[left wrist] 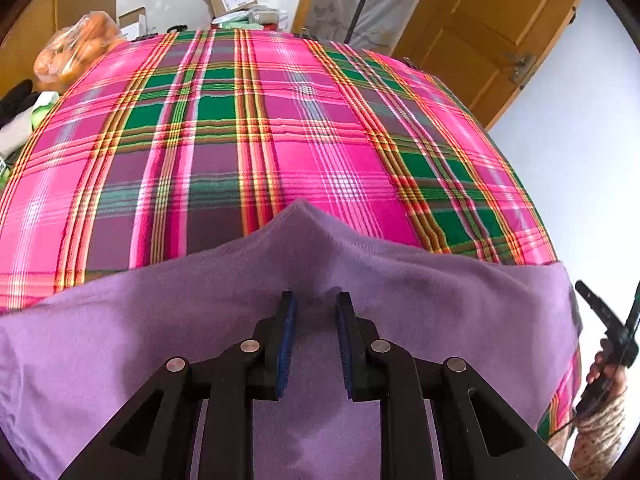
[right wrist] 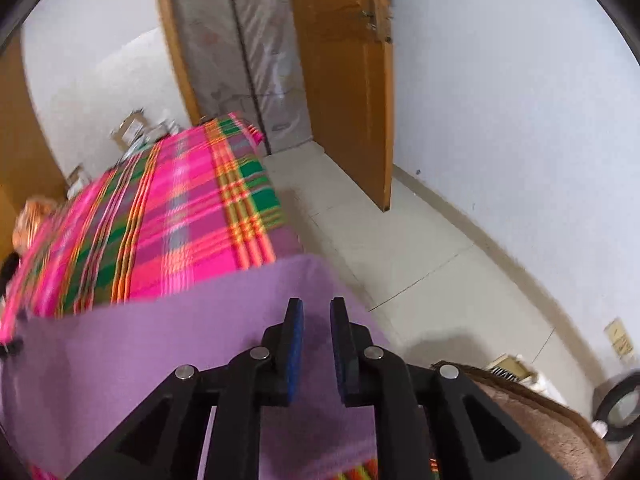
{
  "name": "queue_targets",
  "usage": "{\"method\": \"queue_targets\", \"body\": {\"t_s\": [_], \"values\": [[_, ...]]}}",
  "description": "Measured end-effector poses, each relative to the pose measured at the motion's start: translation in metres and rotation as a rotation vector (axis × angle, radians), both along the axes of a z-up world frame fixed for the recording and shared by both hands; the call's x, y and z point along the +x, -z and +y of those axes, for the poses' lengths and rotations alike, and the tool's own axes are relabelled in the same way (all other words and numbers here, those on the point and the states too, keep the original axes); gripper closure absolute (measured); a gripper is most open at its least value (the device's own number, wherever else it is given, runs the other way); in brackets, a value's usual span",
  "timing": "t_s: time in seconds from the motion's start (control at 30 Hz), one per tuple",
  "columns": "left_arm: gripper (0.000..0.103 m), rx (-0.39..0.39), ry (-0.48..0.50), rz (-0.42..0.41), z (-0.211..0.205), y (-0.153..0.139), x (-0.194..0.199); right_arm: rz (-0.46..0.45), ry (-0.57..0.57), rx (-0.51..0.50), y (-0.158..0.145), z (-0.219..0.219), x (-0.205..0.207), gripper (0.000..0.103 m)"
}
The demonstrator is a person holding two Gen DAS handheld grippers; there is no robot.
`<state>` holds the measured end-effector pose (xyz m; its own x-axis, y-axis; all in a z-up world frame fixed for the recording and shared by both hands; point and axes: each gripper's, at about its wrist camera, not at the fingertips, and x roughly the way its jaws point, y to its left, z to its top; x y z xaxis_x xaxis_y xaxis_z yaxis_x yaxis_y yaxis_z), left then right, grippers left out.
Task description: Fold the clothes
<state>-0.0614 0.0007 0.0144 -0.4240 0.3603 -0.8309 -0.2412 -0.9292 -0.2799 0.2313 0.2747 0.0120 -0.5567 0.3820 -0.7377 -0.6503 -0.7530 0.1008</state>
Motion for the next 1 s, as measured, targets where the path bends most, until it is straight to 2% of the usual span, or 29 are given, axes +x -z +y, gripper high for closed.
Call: {"method": "queue_targets", "body": {"t_s": [0.1, 0.3, 0.47, 0.53, 0.6, 0.73, 0.8, 0.87, 1.0], "values": [[0.083, 0.008, -0.004, 0.006, -0.007, 0.000, 0.012, -0.038, -0.010, 0.040, 0.008, -0.014, 0.006, 0.088], [0.083, 0.008, -0.017, 0.014, -0.023, 0.002, 0.040, -0.018, 0.000, 0.063, 0.008, -0.032, 0.027, 0.085], [0.083, 0.042, -0.043, 0.032, -0.040, 0.003, 0.062, -0.039, 0.023, 0.071, 0.005, -0.044, 0.037, 0.083], [0.083, 0.045, -0.054, 0.034, -0.048, 0.004, 0.070, -0.022, 0.031, 0.066, -0.003, -0.056, 0.037, 0.082], [0.083, 0.059, -0.064, 0.046, -0.056, 0.006, 0.079, 0.018, -0.042, 0.071, -0.009, -0.074, 0.027, 0.080], [0.083, 0.052, -0.086, 0.078, -0.071, 0.007, 0.096, 0.001, -0.191, 0.101, -0.004, -0.112, 0.002, 0.079], [0.083, 0.060, -0.096, 0.085, -0.080, 0.007, 0.103, -0.026, -0.213, 0.102, 0.007, -0.125, -0.002, 0.079], [0.083, 0.066, -0.111, 0.089, -0.090, 0.006, 0.110, -0.016, -0.205, 0.133, 0.008, -0.132, 0.002, 0.079], [0.083, 0.086, -0.132, 0.101, -0.106, 0.005, 0.120, -0.026, -0.195, 0.129, 0.007, -0.132, 0.012, 0.075]]}}
